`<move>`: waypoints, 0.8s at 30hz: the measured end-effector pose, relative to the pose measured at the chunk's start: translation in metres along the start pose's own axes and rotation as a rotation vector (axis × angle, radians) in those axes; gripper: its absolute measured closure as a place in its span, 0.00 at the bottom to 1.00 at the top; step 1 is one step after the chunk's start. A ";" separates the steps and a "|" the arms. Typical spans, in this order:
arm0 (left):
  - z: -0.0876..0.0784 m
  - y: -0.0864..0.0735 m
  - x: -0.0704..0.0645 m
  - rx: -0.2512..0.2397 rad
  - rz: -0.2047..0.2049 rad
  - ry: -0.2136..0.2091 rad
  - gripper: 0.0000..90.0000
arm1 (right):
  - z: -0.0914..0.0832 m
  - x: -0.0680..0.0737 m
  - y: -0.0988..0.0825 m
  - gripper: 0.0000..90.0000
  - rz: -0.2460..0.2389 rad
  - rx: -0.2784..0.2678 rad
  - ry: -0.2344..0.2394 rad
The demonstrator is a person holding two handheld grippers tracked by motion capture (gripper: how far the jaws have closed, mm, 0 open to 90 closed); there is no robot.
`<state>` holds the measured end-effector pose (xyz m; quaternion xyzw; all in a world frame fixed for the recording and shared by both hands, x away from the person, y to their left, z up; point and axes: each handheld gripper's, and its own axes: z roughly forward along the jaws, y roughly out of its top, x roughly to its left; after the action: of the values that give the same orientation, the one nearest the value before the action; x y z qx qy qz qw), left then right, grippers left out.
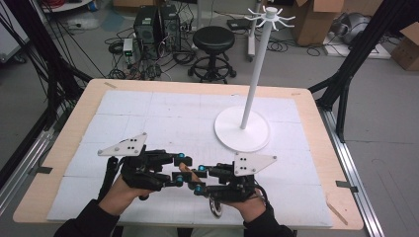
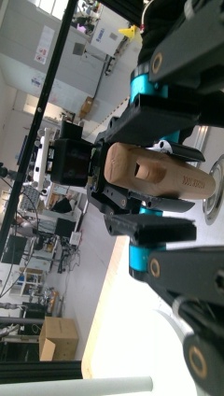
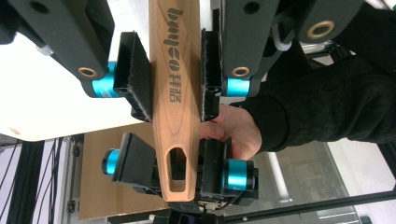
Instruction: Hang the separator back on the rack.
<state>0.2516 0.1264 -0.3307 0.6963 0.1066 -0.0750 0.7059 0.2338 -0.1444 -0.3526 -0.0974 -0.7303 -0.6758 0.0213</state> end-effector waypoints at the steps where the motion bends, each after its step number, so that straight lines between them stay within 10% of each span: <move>1: 0.000 0.000 0.000 -0.003 0.000 -0.001 0.66 | 0.000 0.000 0.000 0.75 0.000 0.001 -0.001; 24: 0.002 0.010 -0.011 -0.006 0.041 0.071 0.79 | 0.002 -0.001 0.001 0.63 0.038 0.015 0.018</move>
<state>0.2433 0.1242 -0.3184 0.6986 0.1177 -0.0355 0.7049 0.2355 -0.1430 -0.3521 -0.1049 -0.7331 -0.6707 0.0415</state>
